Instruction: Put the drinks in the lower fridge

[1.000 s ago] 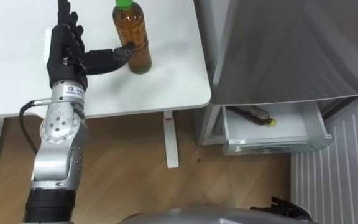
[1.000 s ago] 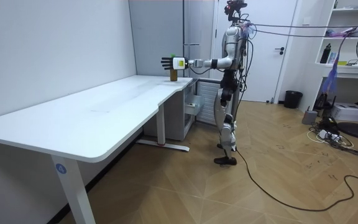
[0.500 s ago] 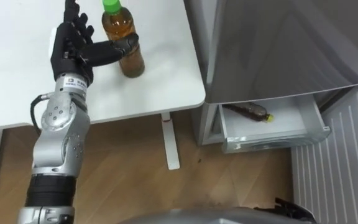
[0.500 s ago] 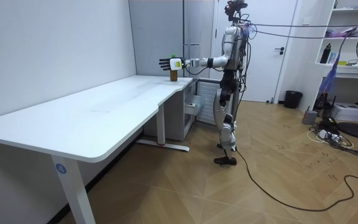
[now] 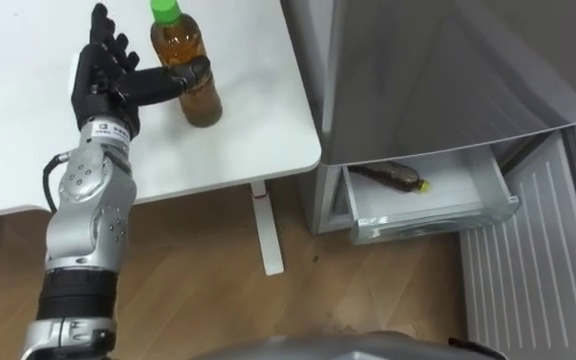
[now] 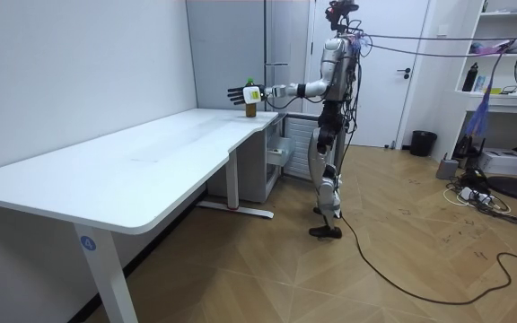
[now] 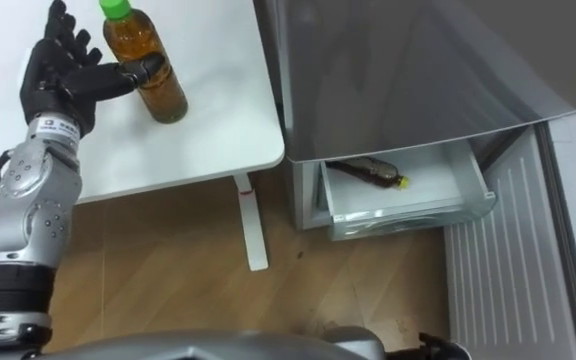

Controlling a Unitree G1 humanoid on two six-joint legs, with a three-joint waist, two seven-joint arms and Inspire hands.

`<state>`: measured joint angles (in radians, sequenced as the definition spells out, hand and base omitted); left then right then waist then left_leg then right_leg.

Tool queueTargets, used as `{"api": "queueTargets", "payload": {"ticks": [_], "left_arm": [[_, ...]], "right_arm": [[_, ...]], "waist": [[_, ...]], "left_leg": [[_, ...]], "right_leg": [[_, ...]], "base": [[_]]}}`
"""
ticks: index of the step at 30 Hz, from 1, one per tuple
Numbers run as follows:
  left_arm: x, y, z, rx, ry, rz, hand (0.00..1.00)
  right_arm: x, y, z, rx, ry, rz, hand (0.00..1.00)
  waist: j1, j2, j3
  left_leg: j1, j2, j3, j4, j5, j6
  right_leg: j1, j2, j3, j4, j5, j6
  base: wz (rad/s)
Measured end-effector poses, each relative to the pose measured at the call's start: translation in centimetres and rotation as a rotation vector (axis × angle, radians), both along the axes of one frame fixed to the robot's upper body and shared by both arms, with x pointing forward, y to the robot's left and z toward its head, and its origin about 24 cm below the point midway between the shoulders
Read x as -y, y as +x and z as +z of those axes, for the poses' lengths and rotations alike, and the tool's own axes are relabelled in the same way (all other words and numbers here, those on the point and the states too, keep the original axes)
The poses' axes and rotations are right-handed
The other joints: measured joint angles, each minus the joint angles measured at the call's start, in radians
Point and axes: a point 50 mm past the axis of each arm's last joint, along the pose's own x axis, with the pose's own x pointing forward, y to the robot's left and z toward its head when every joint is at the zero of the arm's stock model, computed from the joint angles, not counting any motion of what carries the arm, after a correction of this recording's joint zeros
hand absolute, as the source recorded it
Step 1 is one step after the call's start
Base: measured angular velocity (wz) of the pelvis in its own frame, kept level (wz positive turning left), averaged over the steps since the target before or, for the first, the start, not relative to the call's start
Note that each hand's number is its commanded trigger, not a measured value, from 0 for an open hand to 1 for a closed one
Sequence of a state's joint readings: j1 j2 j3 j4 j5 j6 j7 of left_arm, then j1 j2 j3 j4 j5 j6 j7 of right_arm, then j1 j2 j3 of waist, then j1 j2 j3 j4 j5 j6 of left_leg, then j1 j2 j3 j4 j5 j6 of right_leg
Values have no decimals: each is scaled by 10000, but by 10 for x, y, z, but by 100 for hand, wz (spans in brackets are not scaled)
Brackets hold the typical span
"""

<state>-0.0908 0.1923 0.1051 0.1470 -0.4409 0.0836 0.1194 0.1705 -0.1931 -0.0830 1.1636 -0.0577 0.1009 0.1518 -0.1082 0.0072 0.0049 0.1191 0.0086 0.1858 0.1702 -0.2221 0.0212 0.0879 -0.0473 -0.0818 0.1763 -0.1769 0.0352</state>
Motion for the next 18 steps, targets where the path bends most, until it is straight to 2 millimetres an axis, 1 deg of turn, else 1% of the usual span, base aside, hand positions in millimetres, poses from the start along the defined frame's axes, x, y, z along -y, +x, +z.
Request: {"api": "queueTargets", "payload": {"ticks": [3,7,11,16,18], "left_arm": [[0,0,0,-36,-2,-4,0],[-1,-1,-6,-289,-28,44,0],[-7,6,-14,-856,-136,97,0],[-12,14,-14,-1105,-128,139,0],[-14,14,-13,-1127,-72,146,0]], "right_arm": [[0,-5,0,-388,-98,382,0],[0,-10,-1,-852,-244,1114,0],[0,-13,-1,-1172,-220,1051,0],[-1,-14,-1,-1320,-147,1059,0],[0,-15,-1,-1456,-126,1019,0]], "waist": [[1,6,-5],[-83,44,-16],[-159,140,3],[-251,186,6],[-276,187,5]], "left_leg": [[9,14,29,-5,-1,1],[-18,19,33,-13,-2,3],[-18,23,37,-26,-2,3],[-12,21,55,-31,-2,3],[-10,22,57,-33,-2,3]], "right_leg": [[-18,1,-2,114,0,0],[-2,4,-5,139,2,-4],[-47,8,-5,225,2,-5],[-77,10,-6,272,2,-4],[-86,11,-7,272,2,-4]], "base": [[-4],[0],[0],[-1],[0]]}}
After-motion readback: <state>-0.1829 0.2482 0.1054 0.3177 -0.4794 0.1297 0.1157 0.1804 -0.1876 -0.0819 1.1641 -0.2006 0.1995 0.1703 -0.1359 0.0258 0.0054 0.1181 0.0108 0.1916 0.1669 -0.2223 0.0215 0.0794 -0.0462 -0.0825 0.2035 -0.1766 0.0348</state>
